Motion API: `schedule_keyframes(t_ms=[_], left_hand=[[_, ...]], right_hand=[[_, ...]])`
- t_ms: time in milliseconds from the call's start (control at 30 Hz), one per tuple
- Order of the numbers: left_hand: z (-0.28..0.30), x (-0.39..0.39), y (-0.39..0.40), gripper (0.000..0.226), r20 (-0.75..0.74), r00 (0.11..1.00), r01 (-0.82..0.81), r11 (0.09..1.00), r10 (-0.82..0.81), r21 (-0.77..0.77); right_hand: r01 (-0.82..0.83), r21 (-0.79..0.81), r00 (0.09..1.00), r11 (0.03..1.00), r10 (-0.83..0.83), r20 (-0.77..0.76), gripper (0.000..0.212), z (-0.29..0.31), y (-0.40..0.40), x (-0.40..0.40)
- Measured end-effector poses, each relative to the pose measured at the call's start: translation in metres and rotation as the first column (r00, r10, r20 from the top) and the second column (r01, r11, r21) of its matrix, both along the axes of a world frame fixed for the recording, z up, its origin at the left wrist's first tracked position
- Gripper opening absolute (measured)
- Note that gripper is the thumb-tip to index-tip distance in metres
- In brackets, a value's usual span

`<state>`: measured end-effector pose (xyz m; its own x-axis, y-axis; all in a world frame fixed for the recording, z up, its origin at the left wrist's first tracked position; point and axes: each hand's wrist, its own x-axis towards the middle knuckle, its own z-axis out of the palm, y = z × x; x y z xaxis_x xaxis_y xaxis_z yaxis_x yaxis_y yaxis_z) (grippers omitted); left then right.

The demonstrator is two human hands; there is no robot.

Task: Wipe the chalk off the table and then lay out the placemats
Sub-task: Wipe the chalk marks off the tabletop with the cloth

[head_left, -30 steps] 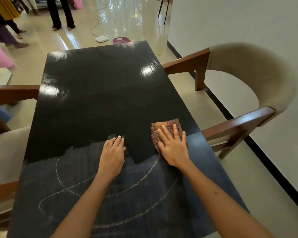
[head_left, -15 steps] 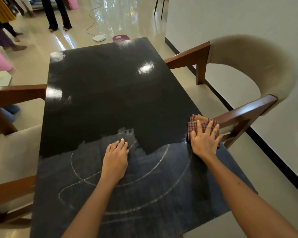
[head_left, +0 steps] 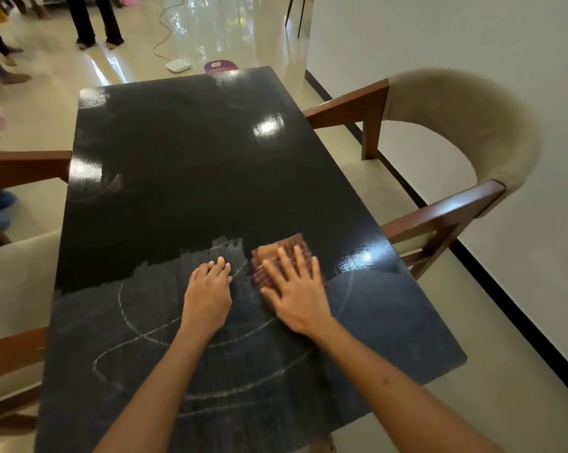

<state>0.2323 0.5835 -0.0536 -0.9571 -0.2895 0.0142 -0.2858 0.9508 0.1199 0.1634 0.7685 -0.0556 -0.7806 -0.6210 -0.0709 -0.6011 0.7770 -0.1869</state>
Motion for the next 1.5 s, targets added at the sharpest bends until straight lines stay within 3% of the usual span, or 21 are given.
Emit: schedule_keyframes(t_ms=[100, 233, 467, 633, 833, 1067, 1300, 1500], left_hand=[[0.000, 0.001, 0.000, 0.036, 0.019, 1.000, -0.013, 1.000, 0.013, -0.022], [0.000, -0.001, 0.000, 0.038, 0.049, 0.999, -0.010, 0.999, 0.012, -0.045], [-0.002, 0.002, -0.007, 0.037, 0.082, 0.997, 0.011, 0.997, -0.004, -0.076], [-0.003, 0.002, -0.003, 0.035, 0.043, 0.999, 0.001, 1.000, 0.000, -0.025], [0.001, 0.003, 0.000, 0.036, 0.026, 1.000, -0.008, 1.000, 0.008, 0.008], [0.007, 0.004, 0.005, 0.037, 0.036, 0.999, -0.018, 1.000, 0.017, 0.018], [0.013, 0.001, 0.011, 0.041, 0.103, 0.994, -0.016, 0.999, 0.020, -0.043], [0.019, -0.001, 0.018, 0.038, 0.100, 0.994, -0.035, 0.996, 0.043, -0.081]], right_hand=[[-0.110, -0.031, 0.993, 0.993, 0.109, -0.048, 0.054, -0.008, 0.002, 0.030], [-0.108, -0.019, 0.991, 0.994, 0.106, -0.084, 0.053, -0.009, 0.015, 0.017], [0.242, 0.058, 0.970, 0.969, -0.241, -0.023, 0.058, -0.004, 0.092, -0.036], [0.490, 0.063, 0.872, 0.870, -0.489, -0.032, 0.058, -0.001, 0.152, -0.038], [0.583, 0.074, 0.812, 0.809, -0.584, -0.017, 0.059, -0.004, 0.148, -0.034], [0.311, 0.023, 0.950, 0.950, -0.310, -0.018, 0.057, -0.004, 0.105, 0.011], [0.022, -0.038, 0.999, 0.999, -0.023, -0.040, 0.053, -0.011, 0.055, 0.078], [-0.013, -0.031, 0.999, 0.999, 0.012, -0.050, 0.053, -0.011, 0.063, 0.076]])
